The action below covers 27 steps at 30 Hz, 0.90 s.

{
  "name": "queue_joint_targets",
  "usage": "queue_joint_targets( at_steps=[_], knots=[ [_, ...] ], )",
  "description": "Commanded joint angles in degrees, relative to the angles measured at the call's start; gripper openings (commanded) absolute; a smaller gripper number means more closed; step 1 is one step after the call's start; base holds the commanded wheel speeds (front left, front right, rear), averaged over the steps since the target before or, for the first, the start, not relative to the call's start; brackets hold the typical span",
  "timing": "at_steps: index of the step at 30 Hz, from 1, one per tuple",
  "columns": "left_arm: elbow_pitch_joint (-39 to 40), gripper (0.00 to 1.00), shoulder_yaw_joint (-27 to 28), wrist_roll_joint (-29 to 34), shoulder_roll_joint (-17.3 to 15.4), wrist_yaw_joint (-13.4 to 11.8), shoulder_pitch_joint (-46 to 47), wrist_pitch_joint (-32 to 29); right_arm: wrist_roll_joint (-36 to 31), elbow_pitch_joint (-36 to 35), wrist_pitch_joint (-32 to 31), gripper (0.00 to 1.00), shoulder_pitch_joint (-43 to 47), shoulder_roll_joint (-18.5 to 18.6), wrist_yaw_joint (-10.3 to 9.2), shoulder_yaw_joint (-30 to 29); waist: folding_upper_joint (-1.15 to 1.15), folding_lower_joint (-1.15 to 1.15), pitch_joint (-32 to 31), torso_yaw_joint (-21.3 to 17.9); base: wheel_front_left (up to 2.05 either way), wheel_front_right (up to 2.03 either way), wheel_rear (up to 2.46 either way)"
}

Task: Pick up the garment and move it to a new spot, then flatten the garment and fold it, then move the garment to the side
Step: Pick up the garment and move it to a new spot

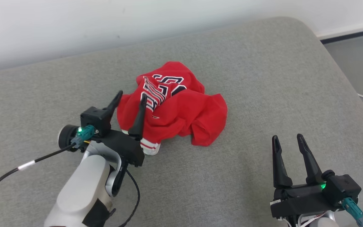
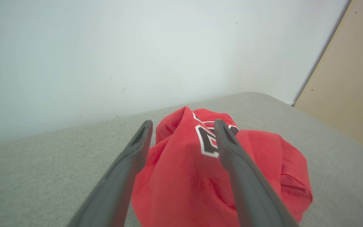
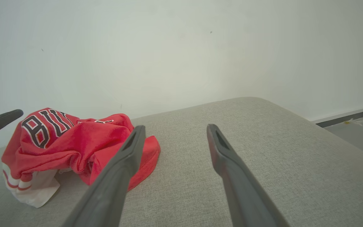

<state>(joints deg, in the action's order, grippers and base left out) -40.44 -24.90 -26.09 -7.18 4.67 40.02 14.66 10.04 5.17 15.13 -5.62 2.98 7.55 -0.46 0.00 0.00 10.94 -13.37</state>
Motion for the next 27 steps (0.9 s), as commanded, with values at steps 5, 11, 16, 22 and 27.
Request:
queue_joint_targets(
  at_steps=[5, 11, 16, 22, 27],
  knots=[
    [5.53, 1.0, 2.45, 1.57, -2.12, -1.71, -1.39, 0.52, -0.56, -0.08, 0.04, 1.0, 1.26, -0.16, -0.12, -0.4, 0.0, 0.0, -3.22, 3.52, 0.0, 0.0, 0.0],
    [13.48, 1.0, 5.84, 4.28, -5.0, -3.77, -6.87, 0.56, -1.34, -0.64, 0.04, 1.0, 2.22, -0.16, -0.12, -1.31, 0.0, 0.0, -5.44, 6.7, 0.0, 0.0, 0.0],
    [20.42, 1.0, 9.15, 6.04, -7.71, -4.64, -14.02, 0.56, -1.84, -0.5, 0.04, 1.0, 3.21, -0.17, -0.12, -1.27, 0.0, 0.0, -7.47, 8.79, 0.0, 0.0, 0.0],
    [28.58, 1.0, 14.81, 8.02, -9.37, -5.45, -23.91, 0.57, -2.29, -0.53, 0.04, 1.0, 4.52, -0.18, -0.12, -1.6, 0.0, 0.0, -9.27, 10.35, 0.0, 0.0, 0.0],
    [31.99, 1.0, 18.21, 9.19, -9.14, -5.68, -30.14, 0.57, -2.59, -0.52, 0.03, 1.0, 5.26, -0.17, -0.12, -1.52, 0.0, 0.0, -10.12, 11.07, 0.0, 0.0, 0.0]
  ],
)
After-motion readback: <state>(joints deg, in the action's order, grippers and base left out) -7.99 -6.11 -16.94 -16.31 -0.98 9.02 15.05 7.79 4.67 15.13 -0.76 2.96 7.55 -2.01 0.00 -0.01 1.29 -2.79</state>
